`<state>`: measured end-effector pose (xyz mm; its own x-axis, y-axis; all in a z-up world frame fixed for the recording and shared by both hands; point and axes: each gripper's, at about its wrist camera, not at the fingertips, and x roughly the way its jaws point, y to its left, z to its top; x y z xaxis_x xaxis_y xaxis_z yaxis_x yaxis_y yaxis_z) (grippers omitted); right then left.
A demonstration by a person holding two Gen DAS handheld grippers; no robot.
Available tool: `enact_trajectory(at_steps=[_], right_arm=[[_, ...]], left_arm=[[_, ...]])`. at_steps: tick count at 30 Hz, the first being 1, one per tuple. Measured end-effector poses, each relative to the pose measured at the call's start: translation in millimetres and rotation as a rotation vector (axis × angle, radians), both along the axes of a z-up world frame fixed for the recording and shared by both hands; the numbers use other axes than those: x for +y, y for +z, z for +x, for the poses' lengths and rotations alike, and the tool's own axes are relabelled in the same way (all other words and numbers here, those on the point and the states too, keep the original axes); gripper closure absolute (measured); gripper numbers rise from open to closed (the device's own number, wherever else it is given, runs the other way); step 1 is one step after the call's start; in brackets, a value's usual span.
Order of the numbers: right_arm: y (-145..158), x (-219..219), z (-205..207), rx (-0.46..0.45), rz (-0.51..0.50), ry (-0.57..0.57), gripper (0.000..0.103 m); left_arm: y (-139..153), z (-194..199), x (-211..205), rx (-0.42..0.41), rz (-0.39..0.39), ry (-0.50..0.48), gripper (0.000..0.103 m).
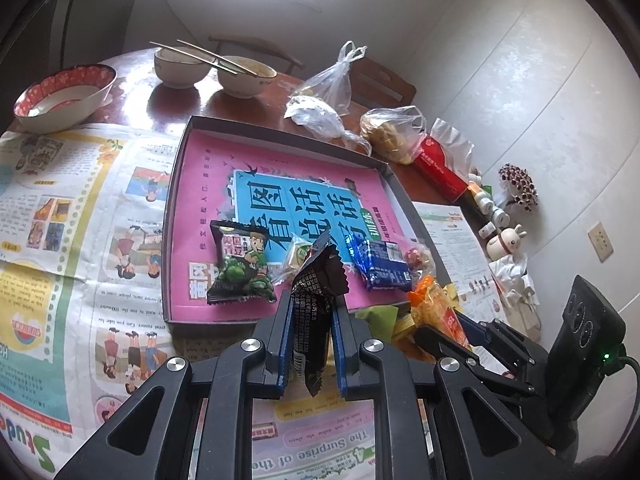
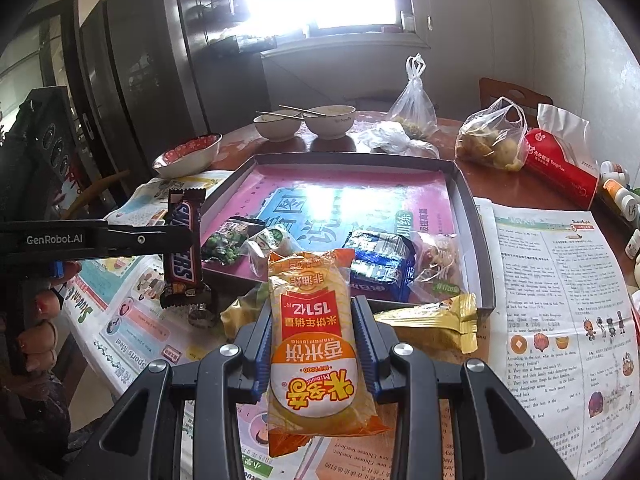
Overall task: Organize snacks
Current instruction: 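Lift both held snacks and carry them over the pink tray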
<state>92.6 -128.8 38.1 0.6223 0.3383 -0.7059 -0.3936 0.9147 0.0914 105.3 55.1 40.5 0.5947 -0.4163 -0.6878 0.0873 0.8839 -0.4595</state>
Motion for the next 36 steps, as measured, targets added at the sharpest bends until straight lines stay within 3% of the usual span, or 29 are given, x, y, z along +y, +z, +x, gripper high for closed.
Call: enact_trajectory(at_steps=[36], right_arm=[[1, 14, 55, 0.041, 0.001, -0.003, 0.066]], left_arm=[[-18, 59, 6, 0.072, -0.033, 0.003, 0.086]])
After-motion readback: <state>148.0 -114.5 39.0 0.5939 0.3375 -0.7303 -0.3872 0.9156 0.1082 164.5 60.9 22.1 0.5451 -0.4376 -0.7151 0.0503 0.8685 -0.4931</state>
